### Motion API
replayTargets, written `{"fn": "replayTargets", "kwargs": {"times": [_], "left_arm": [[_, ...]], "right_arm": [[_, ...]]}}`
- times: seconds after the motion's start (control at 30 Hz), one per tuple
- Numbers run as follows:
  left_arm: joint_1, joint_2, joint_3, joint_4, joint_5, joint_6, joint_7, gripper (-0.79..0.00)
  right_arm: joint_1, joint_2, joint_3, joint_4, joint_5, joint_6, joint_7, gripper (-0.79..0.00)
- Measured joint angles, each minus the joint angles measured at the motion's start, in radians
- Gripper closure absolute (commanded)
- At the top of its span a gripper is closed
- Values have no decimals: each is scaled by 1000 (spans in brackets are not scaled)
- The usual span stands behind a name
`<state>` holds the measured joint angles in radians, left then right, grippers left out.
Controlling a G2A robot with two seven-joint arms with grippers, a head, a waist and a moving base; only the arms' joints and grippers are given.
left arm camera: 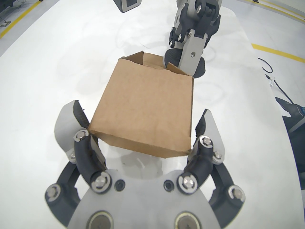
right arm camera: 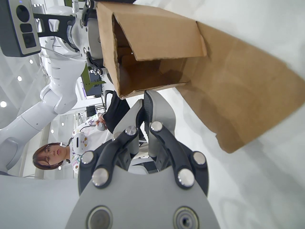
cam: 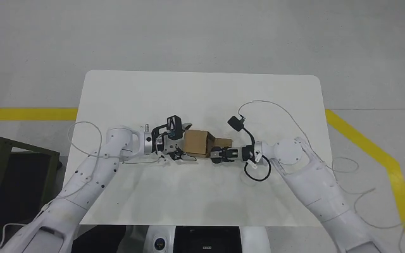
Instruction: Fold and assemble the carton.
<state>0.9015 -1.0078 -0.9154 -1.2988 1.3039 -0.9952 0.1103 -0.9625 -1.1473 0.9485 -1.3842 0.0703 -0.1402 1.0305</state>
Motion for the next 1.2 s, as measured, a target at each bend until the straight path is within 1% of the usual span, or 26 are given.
{"fn": "replayTargets", "kwargs": {"times": [0.37,0.57,0.73,0.87,1.07,1.2], "left_arm": [[-3,-6,10,5,-8,-17,-4,-785],[3,-6,9,-1,-21,-17,-22,-785],[6,-7,4,-3,-32,-5,-41,-785],[9,-8,2,-8,-39,-1,-53,-785],[13,-10,1,-12,-41,2,-62,-785],[13,-12,0,-13,-43,3,-65,-785]], "right_arm": [[74,-36,-81,97,30,-63,-26,0],[93,-45,-93,120,41,-87,-22,0],[81,-27,-46,84,31,-58,19,0],[30,-2,16,26,27,-17,61,0],[-25,23,82,-12,-18,15,47,0],[-23,21,73,5,-24,8,40,0]]}}
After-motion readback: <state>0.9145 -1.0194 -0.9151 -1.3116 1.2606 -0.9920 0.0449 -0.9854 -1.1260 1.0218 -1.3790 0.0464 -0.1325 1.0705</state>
